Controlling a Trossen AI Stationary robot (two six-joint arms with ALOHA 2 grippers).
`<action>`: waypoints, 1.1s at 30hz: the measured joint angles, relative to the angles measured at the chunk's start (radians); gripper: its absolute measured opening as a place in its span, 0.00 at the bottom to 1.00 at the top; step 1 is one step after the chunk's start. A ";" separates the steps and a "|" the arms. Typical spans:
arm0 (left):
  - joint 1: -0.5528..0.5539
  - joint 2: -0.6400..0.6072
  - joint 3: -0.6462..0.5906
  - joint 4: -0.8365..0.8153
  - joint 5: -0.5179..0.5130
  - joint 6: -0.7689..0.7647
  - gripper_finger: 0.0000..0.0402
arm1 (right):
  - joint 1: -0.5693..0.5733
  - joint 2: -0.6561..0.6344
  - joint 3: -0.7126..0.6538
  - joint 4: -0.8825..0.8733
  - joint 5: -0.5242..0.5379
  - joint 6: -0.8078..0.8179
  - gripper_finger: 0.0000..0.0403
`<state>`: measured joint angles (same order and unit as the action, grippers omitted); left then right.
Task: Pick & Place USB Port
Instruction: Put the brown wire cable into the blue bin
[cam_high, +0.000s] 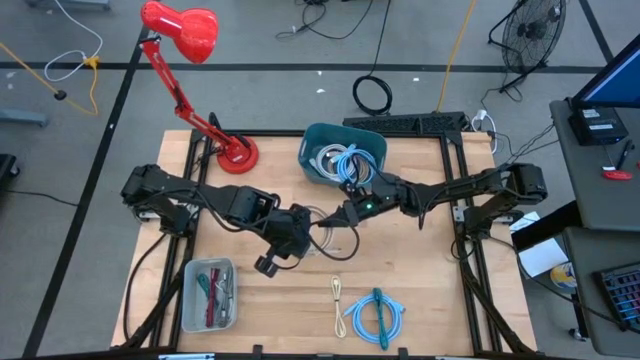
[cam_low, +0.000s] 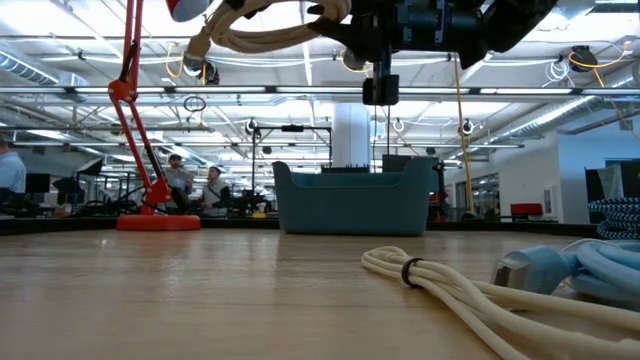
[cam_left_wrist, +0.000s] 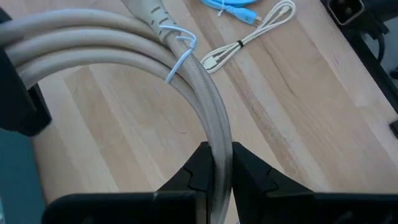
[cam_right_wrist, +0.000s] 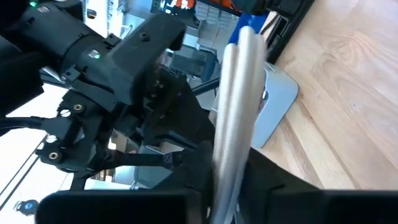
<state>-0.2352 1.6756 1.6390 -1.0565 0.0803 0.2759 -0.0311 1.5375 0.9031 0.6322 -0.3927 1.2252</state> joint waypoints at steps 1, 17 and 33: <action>0.000 0.000 0.000 0.002 -0.004 -0.017 0.09 | 0.000 0.000 0.000 0.003 0.000 -0.001 0.09; -0.104 -0.217 0.000 0.064 -0.331 -0.438 0.38 | -0.040 -0.007 0.000 0.152 0.273 -0.041 0.04; -0.234 -0.314 0.001 0.163 -0.579 -0.548 0.34 | -0.141 -0.007 0.000 0.003 0.561 -0.034 0.03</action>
<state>-0.4690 1.3612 1.6398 -0.8933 -0.4991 -0.2722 -0.1723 1.5303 0.9031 0.6349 0.1678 1.1911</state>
